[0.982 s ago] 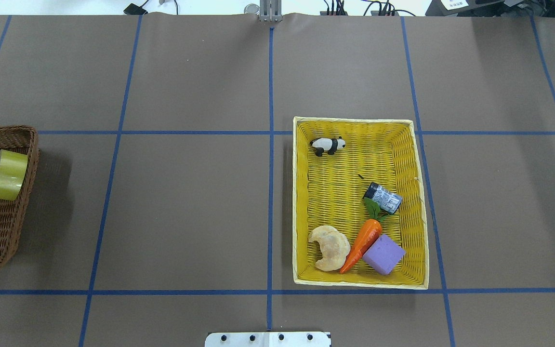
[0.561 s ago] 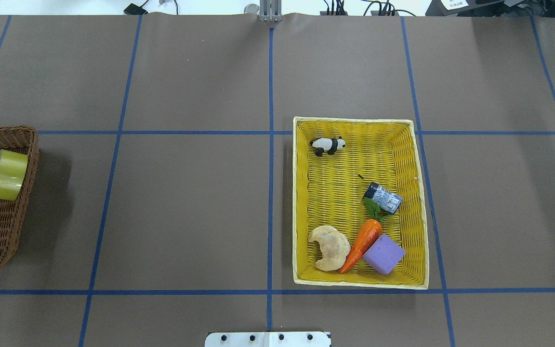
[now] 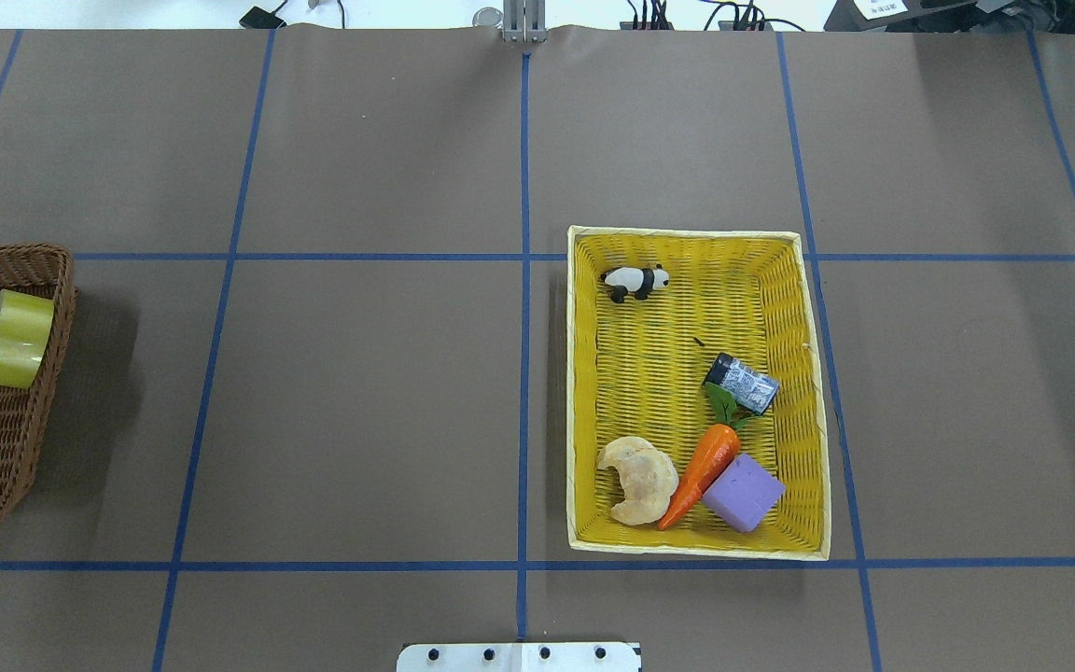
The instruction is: Move tape to another basket
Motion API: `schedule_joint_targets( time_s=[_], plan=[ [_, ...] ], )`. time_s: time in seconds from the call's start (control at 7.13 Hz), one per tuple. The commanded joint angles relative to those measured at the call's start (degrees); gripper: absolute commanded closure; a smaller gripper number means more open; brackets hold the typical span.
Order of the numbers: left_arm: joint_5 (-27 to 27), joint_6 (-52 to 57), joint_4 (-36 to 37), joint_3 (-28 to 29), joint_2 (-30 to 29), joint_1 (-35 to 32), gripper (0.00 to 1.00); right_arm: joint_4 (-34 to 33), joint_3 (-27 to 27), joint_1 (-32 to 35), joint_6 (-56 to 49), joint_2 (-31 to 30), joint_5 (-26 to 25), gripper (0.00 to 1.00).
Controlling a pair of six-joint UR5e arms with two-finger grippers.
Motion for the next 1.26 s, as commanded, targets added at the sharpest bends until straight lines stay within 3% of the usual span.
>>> schedule_joint_targets(
  time_s=[0.0,1.12],
  plan=[
    [-0.5,-0.36,1.02,-1.34,0.1,0.01,0.01,0.0,0.18,2.26,0.0,-0.25,0.33,0.0],
    [-2.7,-0.01,0.14,-3.01,0.28,0.1,0.01,0.0,0.45,3.85,0.18,-2.71,0.5,0.0]
  ],
)
